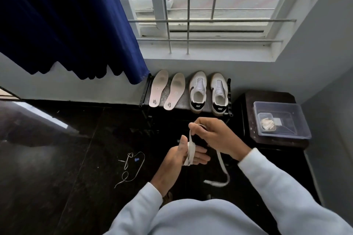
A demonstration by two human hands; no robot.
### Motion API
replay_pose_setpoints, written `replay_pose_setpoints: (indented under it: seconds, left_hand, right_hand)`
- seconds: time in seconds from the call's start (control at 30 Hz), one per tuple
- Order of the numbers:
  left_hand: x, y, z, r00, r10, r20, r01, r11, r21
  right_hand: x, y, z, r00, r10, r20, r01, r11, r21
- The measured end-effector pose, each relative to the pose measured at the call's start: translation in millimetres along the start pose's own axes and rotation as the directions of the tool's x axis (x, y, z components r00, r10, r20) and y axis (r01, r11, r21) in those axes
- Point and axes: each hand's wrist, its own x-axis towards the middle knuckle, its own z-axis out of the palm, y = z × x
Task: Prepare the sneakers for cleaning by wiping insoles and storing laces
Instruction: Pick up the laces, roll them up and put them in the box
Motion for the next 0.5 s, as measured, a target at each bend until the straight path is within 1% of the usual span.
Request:
replay_pose_setpoints:
  seconds: [0.07,0.13,0.17,0.23,0.33,0.4,0.43,0.5]
  left_hand:
    - [-1.1,7.0,1.7,1.000,-0.006,0.022,0.008,0.993,-0.119]
    - [-2.4,10.7,-0.5,0.999,0.036,-0.011,-0.038,0.978,-0.205]
    - [-2.9,10.8,-2.0,0.997,0.062,-0.041,-0.070,0.972,-0.224]
    - [-1.9,8.4,-5.7,0.991,0.092,-0.099,-0.112,0.969,-0.218]
    - [1.7,0.4,-9.5,0.985,0.080,-0.152,-0.102,0.985,-0.140]
    - [0.7,-6.2,-10.7,0.990,0.048,-0.136,-0.061,0.993,-0.098]
    - [-0.9,-9.5,-10.4,0.992,0.032,-0.120,-0.041,0.997,-0.069]
    - [-5.6,-13.1,-8.9,0.996,0.002,-0.084,-0.004,1.000,-0.028]
  right_hand:
    - [7.6,22.7,8.2,0.995,0.086,0.049,-0.083,0.995,-0.048]
    - [-0.9,43.2,24.4,0.984,0.110,0.137,-0.092,0.987,-0.129]
    - [-11.6,48.0,32.5,0.978,0.114,0.174,-0.089,0.986,-0.142]
    - [-38.0,41.0,44.7,0.968,0.109,0.228,-0.084,0.990,-0.116]
    - [-62.0,17.4,47.1,0.959,0.025,0.283,0.003,0.995,-0.097]
    - [-60.6,4.8,36.5,0.963,-0.035,0.268,0.056,0.996,-0.070]
    - [-55.5,-1.9,29.3,0.970,-0.064,0.235,0.083,0.994,-0.069]
    - [-40.7,-10.9,15.7,0.986,-0.080,0.145,0.091,0.994,-0.067]
